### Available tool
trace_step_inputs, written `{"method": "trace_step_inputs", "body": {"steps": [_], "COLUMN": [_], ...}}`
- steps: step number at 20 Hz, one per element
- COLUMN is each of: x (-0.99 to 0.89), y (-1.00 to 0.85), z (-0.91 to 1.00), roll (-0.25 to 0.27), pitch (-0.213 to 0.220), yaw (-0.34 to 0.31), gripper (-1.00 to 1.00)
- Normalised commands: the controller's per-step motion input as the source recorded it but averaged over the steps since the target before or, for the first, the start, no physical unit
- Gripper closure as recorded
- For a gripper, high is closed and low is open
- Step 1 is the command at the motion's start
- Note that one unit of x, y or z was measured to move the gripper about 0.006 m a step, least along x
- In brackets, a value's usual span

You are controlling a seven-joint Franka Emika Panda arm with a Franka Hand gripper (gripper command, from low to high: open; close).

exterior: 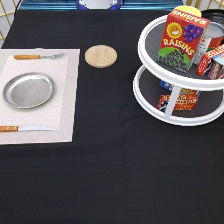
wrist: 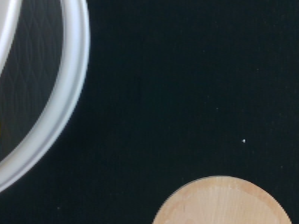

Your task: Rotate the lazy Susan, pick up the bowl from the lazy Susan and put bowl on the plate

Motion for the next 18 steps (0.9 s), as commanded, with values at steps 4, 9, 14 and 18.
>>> {"method": "trace_step_inputs", "body": {"steps": [4,9,14,18], "x": [0.01,0.21,0.33,0.46], "y": [0.1,0.41,0.54,0.52], "z": [0.03,0.27,0.4,0.23], "roll": [-0.001,-0.019,0.0,0.012], "pitch": [0.0,0.02,0.075,0.088], "yaw": [0.0,0.0,0.0,0.0], "gripper": [-1.0,-1.0,-1.0,-1.0]}}
